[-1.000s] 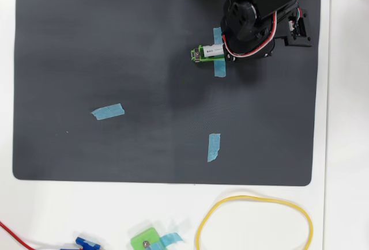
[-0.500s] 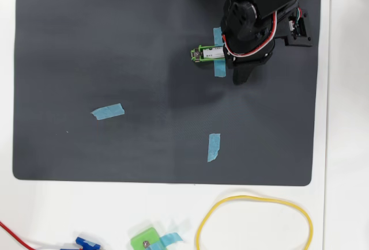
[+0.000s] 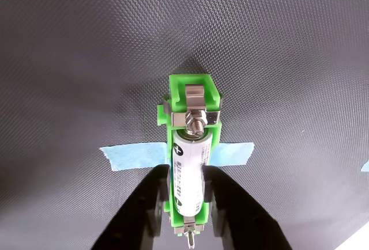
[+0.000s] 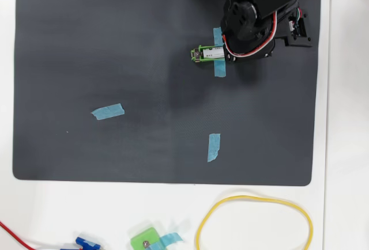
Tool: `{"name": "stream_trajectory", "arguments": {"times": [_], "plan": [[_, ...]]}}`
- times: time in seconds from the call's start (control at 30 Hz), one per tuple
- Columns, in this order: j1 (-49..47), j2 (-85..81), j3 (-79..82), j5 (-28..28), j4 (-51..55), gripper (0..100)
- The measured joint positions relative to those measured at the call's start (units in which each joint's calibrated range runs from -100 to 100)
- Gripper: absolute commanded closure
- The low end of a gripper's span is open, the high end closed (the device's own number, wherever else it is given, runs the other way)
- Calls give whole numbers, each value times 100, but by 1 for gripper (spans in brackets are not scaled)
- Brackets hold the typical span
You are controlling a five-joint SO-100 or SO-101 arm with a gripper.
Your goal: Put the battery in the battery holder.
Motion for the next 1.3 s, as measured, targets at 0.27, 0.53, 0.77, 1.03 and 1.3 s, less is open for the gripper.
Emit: {"name": "stream_trajectory", "arguments": {"times": [0.27,0.53,0.77,1.03,1.3], "plan": [[0,0,0,0,0,98],[0,0,0,0,0,100],[-112,0,0,0,0,100],[-112,246,-91,0,0,100],[-146,586,-345,124,17,100]]}}
